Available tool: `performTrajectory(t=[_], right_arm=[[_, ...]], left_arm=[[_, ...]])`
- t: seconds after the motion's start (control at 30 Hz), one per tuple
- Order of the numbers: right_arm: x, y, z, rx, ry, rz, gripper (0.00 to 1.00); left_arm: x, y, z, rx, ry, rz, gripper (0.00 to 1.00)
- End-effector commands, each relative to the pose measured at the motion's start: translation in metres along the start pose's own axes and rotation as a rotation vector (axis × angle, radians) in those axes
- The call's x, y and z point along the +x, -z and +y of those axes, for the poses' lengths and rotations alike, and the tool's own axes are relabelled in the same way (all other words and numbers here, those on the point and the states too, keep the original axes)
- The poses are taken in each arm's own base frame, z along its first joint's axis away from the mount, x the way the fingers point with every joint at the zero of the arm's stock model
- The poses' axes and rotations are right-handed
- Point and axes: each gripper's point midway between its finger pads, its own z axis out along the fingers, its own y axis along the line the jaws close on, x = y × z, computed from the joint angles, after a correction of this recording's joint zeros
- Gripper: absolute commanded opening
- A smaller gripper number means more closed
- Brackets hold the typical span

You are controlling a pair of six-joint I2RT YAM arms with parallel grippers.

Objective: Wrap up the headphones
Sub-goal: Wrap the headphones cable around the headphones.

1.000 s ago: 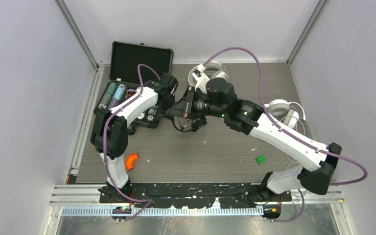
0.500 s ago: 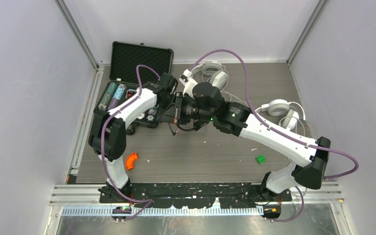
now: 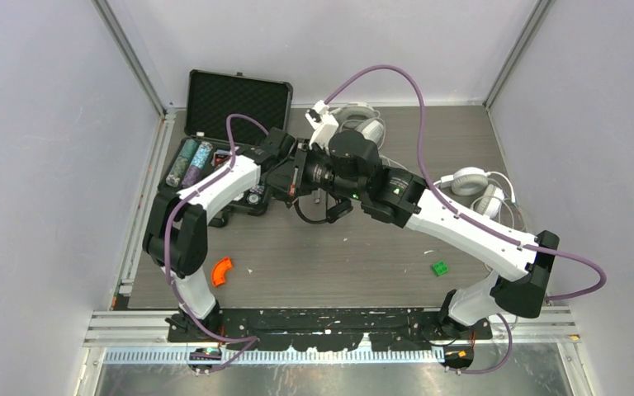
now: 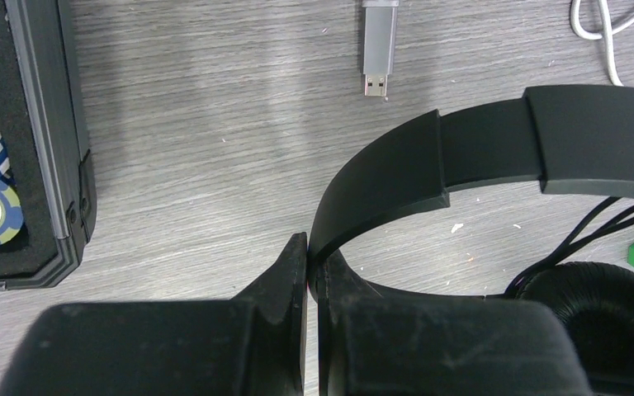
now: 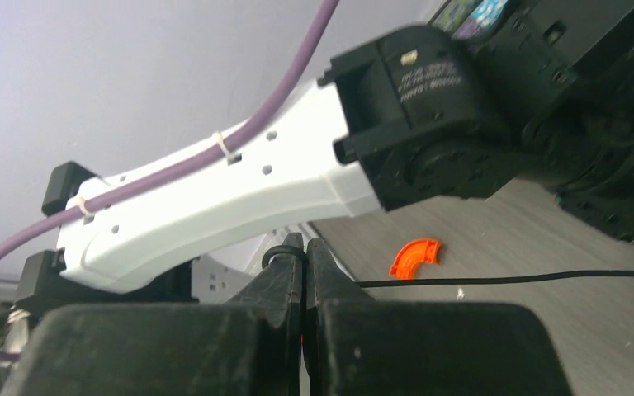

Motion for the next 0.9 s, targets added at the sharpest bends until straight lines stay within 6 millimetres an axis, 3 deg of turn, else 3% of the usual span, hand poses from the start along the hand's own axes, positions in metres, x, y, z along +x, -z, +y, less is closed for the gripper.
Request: performTrajectory(t=[0.0,0.23,0.6,0.87], right_arm=[[-0.059,0.015,0.03,-0.039,0.083,-0.236,0.0],[-0.087,0.011,0.014,0.056,0.167,-0.372,0.0],[-0.111,0.018,-0.003,0.14,0.217,-0.467,0.0],[-0.101,0.0,0.022,0.038,0.232,-0.354,0.0]], left_arm=[[-0.019,0.015,-0.018,0.095,-0.016,-0.096,0.0],[-0.022,0.022,-0.033,0.194,-0.035,-0.141,0.0],[-0.02,0.037,-0.056,0.345,-0.097,-0.179,0.0],[-0.022,0.033,-0.058,0.354,-0.094,-0.172,0.0]])
